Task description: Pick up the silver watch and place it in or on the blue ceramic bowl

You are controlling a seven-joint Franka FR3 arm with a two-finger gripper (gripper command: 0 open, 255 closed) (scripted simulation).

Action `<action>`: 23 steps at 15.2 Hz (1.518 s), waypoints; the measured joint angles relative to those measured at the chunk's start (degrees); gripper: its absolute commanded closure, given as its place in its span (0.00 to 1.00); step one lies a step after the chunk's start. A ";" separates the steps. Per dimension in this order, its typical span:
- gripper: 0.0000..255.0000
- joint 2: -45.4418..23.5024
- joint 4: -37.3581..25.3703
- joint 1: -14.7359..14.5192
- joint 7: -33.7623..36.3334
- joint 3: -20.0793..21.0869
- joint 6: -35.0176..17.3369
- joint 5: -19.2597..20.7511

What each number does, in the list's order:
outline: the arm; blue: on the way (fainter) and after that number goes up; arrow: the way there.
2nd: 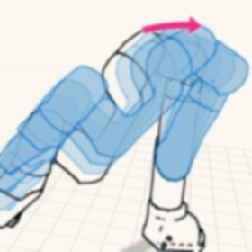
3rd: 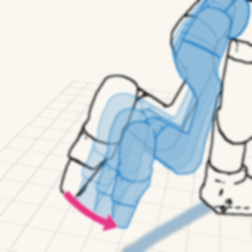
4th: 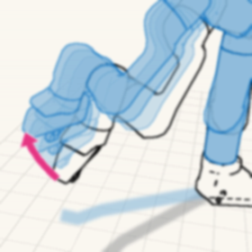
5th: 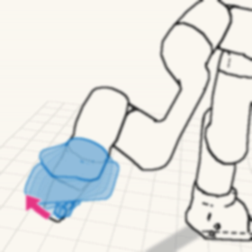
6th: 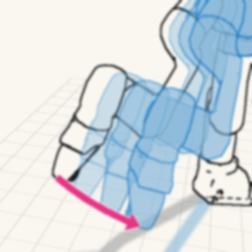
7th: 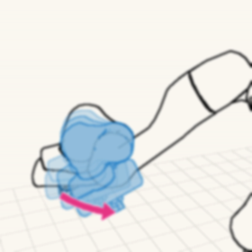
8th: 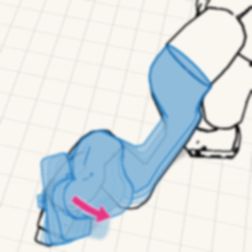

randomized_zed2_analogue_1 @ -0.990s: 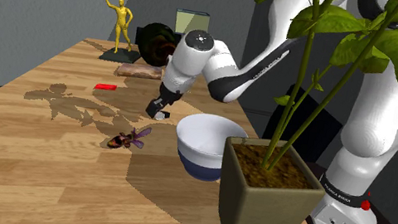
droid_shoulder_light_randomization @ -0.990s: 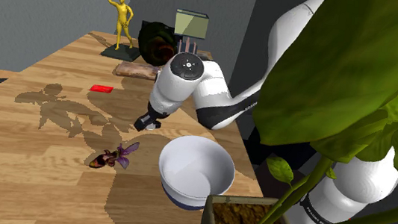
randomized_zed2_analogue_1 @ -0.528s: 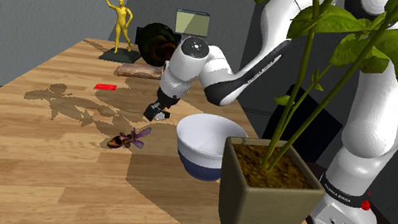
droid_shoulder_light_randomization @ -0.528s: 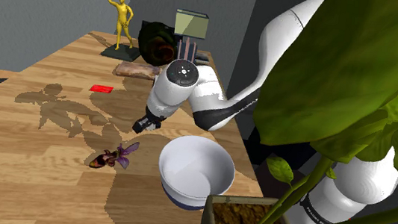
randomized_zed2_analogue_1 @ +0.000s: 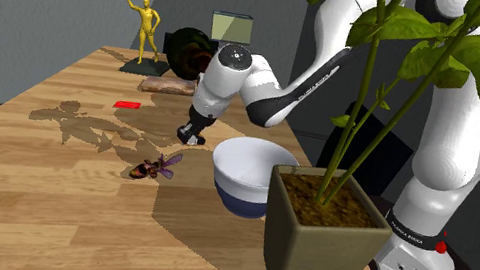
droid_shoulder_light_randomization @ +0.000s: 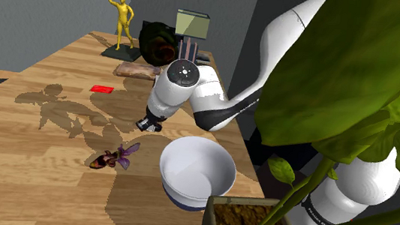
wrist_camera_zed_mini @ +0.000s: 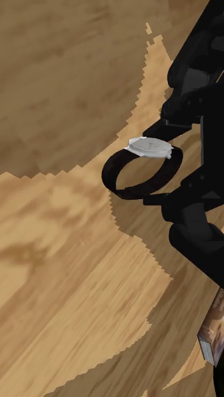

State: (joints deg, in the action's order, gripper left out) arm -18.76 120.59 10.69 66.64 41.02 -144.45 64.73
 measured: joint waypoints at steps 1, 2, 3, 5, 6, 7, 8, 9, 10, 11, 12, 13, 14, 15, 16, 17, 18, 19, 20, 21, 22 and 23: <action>1.00 -0.04 -0.05 -0.01 0.00 -0.02 0.03 0.02; 1.00 -0.05 -0.06 -0.02 0.02 -0.03 0.05 0.02; 1.00 -0.05 -0.07 -0.01 0.00 -0.03 0.05 0.02; 1.00 -0.05 -0.08 -0.01 0.02 -0.04 0.07 0.02; 1.00 -0.06 -0.09 -0.03 0.04 -0.05 0.09 0.04; 1.00 -0.05 -0.07 -0.01 0.04 -0.06 0.05 0.06; 1.00 0.21 -0.03 0.18 -0.41 0.12 0.13 -0.44; 1.00 0.67 0.04 0.50 -1.13 0.40 0.18 -1.22; 1.00 1.18 0.13 0.84 -1.83 0.68 0.21 -2.01; 1.00 1.66 0.06 1.03 -2.53 1.06 0.47 -2.93; 1.00 2.39 0.20 1.50 -3.47 1.44 0.47 -3.98; 1.00 3.14 0.35 1.89 -4.32 1.84 0.54 -5.05; 1.00 3.71 0.33 2.12 -5.06 2.23 0.75 -6.02; 1.00 4.22 0.18 2.43 -5.97 2.58 0.96 -7.05; 1.00 4.65 -0.14 2.65 -6.91 2.95 1.33 -8.09; 1.00 5.41 0.05 3.04 -7.73 3.32 1.36 -9.15; 1.00 5.85 -0.11 3.31 -8.55 3.60 1.55 -10.04; 1.00 6.32 -0.33 3.51 -9.37 3.93 1.88 -11.02; 1.00 6.76 -0.54 3.74 -10.17 4.22 2.14 -11.94; 1.00 7.64 -0.41 4.11 -11.11 4.65 2.29 -13.19; 1.00 8.20 -0.60 4.41 -12.07 4.95 2.53 -14.27; 1.00 9.05 -0.48 4.80 -13.03 5.29 2.63 -15.48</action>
State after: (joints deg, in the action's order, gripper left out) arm -9.71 120.11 15.49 53.62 46.31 -141.81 49.26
